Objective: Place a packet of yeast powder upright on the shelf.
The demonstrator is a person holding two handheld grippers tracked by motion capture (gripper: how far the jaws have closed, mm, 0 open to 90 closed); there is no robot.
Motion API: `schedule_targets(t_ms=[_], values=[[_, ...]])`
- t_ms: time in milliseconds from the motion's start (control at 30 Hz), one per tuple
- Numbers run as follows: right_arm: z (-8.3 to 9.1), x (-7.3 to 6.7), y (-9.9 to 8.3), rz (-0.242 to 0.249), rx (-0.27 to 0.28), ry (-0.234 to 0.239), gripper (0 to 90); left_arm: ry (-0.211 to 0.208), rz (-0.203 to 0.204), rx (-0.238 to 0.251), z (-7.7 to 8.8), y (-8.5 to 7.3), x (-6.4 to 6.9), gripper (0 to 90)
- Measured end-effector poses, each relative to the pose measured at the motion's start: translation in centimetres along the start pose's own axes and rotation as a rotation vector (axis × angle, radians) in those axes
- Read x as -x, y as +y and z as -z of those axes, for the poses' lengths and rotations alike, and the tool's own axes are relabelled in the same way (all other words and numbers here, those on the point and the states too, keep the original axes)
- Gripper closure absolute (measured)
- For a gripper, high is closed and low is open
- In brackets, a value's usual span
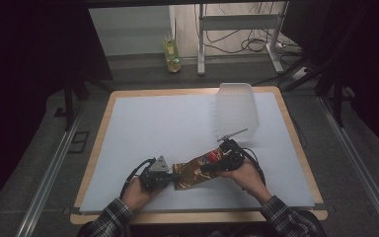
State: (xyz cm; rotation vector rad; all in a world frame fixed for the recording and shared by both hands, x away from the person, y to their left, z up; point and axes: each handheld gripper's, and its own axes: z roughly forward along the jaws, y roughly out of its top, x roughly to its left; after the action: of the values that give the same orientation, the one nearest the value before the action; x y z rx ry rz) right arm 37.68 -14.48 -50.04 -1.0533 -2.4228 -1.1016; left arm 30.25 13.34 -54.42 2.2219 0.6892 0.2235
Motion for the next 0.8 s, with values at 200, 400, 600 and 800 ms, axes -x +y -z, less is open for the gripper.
schedule_targets(t_ms=[200,400,600,800], values=[[-0.1,-0.2,0.4,-0.001,-0.008,0.021,62.9,0.0,-0.007,-0.001,0.1,0.0,-0.1,89.4],[0.2,-0.8,0.6,0.045,0.004,0.022,65.7,0.032,0.005,0.0,0.6,0.2,-0.3,71.1],[0.8,-1.3,1.0,0.069,0.014,0.023,66.9,0.059,0.013,0.037,1.2,0.2,-0.4,60.0],[1.5,-1.3,1.1,0.096,0.037,0.016,67.1,0.092,0.025,0.076,1.7,0.2,-0.7,48.5]])
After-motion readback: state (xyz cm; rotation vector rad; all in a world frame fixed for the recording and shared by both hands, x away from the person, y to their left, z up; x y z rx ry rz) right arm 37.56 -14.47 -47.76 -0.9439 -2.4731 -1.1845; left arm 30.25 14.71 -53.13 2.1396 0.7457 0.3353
